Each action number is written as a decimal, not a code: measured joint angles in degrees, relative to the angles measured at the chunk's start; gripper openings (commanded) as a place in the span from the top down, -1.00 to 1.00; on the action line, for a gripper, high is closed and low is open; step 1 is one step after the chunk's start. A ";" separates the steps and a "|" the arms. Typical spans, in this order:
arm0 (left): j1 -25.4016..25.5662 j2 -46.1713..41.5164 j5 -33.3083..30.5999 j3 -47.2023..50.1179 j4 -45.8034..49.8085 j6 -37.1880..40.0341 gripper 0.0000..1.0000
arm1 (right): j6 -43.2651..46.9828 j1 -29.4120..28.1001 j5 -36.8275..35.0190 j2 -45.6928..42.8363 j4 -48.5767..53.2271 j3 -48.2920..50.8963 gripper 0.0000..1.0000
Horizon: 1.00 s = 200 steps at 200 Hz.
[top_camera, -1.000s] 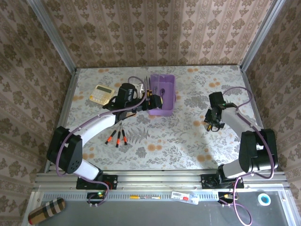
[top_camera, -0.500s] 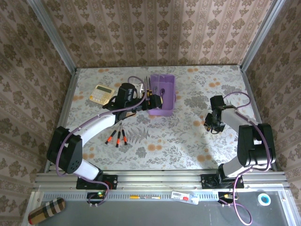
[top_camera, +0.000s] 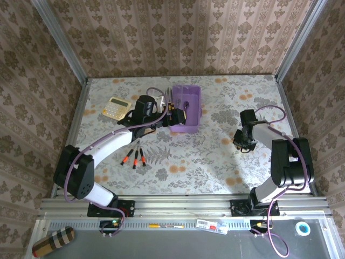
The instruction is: Pack the tool kit
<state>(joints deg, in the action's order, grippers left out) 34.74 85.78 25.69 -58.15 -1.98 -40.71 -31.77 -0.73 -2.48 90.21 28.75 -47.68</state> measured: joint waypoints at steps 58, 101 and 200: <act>-0.42 -0.02 -0.42 0.00 0.07 0.39 -1.00 | 0.09 0.00 0.37 -0.68 -0.09 0.00 0.70; -0.72 -0.07 -0.98 0.00 0.48 0.85 -1.00 | 0.11 0.00 1.27 -1.97 -0.17 0.00 0.70; -1.09 -0.98 -1.53 0.00 1.60 1.36 -1.00 | 0.09 -2.21 1.88 -2.99 -0.28 -1.31 0.71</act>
<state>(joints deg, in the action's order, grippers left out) 33.65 84.79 24.16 -58.15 -0.38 -39.35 -31.68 -2.94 -0.60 87.22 28.47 -48.99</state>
